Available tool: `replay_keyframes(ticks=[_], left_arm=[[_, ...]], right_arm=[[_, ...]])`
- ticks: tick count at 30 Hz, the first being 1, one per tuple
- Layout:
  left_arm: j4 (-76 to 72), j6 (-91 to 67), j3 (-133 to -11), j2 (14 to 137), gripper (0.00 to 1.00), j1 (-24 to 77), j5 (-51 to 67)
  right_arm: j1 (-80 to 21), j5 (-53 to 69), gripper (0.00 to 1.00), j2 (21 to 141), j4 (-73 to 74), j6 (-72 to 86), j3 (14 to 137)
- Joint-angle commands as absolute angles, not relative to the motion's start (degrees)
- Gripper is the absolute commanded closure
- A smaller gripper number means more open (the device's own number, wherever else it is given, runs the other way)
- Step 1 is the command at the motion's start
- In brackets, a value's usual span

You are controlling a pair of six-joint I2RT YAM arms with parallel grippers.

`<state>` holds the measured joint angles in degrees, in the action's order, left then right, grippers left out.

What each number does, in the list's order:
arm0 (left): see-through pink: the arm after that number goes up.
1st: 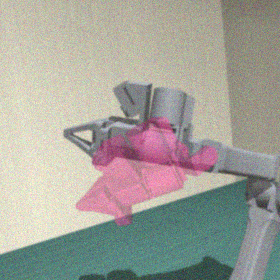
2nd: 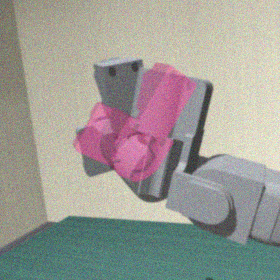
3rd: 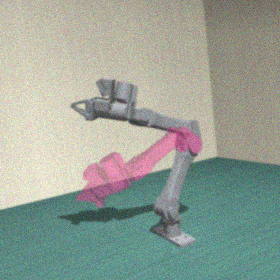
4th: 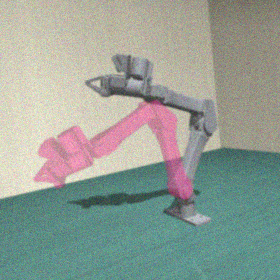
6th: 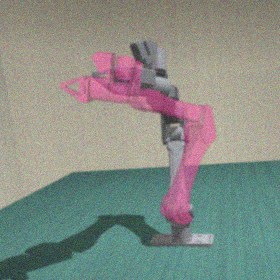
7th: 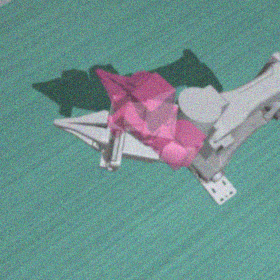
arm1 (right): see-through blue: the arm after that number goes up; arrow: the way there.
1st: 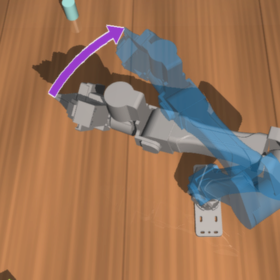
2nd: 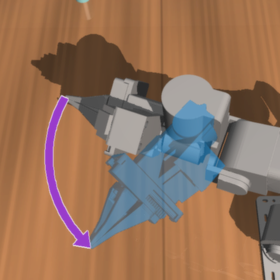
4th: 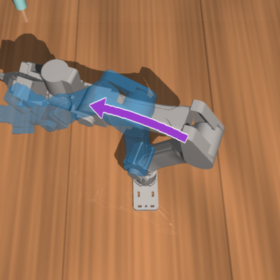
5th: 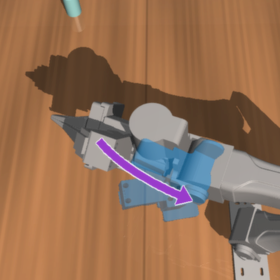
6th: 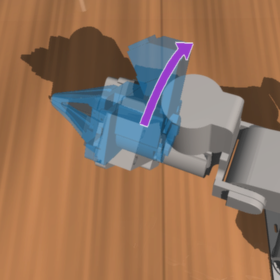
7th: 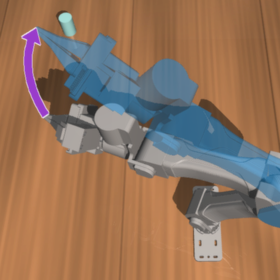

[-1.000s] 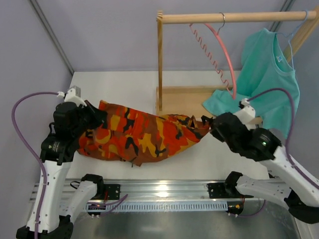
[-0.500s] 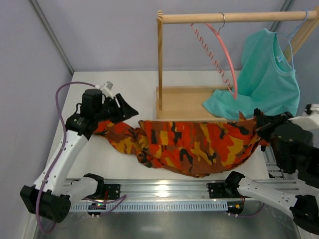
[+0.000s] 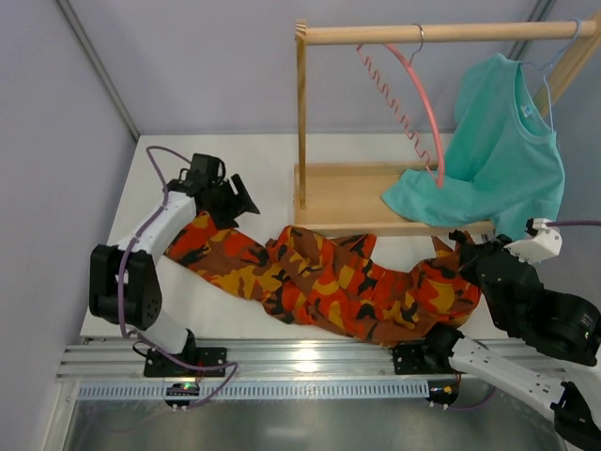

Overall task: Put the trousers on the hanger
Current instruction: Fold the trousers

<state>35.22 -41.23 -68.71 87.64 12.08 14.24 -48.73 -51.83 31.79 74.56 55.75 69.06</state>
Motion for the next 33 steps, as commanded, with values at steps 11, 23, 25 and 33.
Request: replay_keyframes(ticks=[11, 23, 25, 33], left_arm=[[15.48, -44.38, -57.92, 95.27, 0.23, 15.64, 20.56], [15.03, -43.95, -59.94, 97.64, 0.26, 17.57, 22.59], [15.38, -44.03, -60.38, 99.57, 0.26, 18.37, 21.45], [12.03, -44.92, -57.83, 99.50, 0.27, 19.95, 23.82]], right_arm=[[-48.78, -44.83, 0.96, 35.59, 65.13, 54.40, 65.57], [-48.78, -43.51, 0.96, 34.81, 67.23, 60.63, 64.25], [-48.69, -42.54, 0.96, 33.67, 66.54, 61.08, 62.41], [-48.78, -39.02, 0.96, 30.24, 64.25, 58.54, 57.58]])
